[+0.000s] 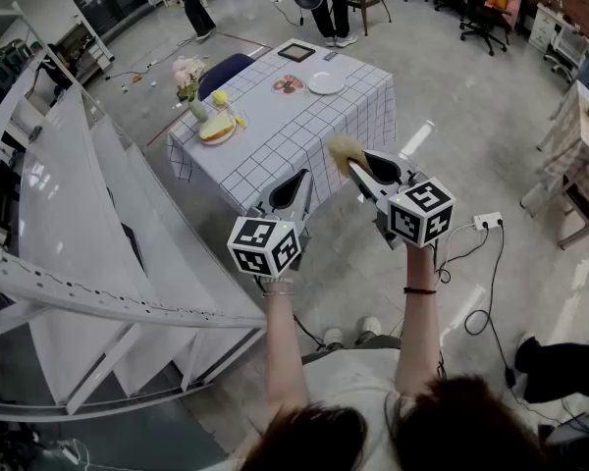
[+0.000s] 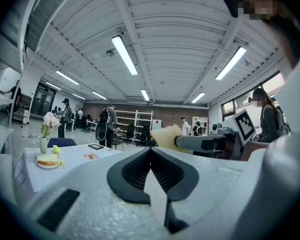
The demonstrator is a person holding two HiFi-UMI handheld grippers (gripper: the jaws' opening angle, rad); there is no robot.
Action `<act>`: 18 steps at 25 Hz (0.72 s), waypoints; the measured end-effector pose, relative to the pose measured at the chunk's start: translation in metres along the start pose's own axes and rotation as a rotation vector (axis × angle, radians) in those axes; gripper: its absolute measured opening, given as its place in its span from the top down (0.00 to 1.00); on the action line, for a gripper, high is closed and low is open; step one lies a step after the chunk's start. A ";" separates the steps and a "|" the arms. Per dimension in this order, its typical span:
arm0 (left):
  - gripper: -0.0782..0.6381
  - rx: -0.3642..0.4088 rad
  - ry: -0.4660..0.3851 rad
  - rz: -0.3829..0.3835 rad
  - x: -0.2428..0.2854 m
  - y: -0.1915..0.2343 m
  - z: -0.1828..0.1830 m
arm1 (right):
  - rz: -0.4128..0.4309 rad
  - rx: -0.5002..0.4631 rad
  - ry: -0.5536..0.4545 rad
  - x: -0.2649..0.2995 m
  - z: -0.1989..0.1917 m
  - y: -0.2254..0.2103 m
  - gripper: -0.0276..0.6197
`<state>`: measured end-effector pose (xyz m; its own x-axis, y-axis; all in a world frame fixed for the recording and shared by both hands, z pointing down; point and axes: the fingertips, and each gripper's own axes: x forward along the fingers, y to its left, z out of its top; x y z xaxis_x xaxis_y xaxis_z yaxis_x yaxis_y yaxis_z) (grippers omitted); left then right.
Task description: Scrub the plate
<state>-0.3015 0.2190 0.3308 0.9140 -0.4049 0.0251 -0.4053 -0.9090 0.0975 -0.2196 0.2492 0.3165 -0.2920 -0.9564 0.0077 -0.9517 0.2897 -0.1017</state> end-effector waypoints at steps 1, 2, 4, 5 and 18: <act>0.88 0.000 -0.001 -0.001 0.001 0.000 0.000 | 0.000 0.000 -0.002 0.000 0.001 -0.001 0.83; 0.88 -0.001 -0.002 -0.001 0.002 0.000 0.000 | 0.000 0.000 -0.005 0.000 0.001 -0.002 0.83; 0.88 -0.001 -0.002 -0.003 0.003 -0.001 0.000 | 0.002 0.001 -0.009 -0.001 0.002 -0.003 0.83; 0.88 -0.002 -0.002 -0.003 0.003 -0.001 -0.001 | 0.002 0.003 -0.011 -0.001 0.003 -0.003 0.83; 0.88 -0.019 -0.002 0.006 0.021 -0.007 -0.004 | 0.018 0.039 -0.030 -0.007 0.002 -0.024 0.83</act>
<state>-0.2792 0.2172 0.3344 0.9115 -0.4106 0.0235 -0.4105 -0.9045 0.1158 -0.1945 0.2484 0.3171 -0.3059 -0.9518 -0.0241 -0.9416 0.3062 -0.1399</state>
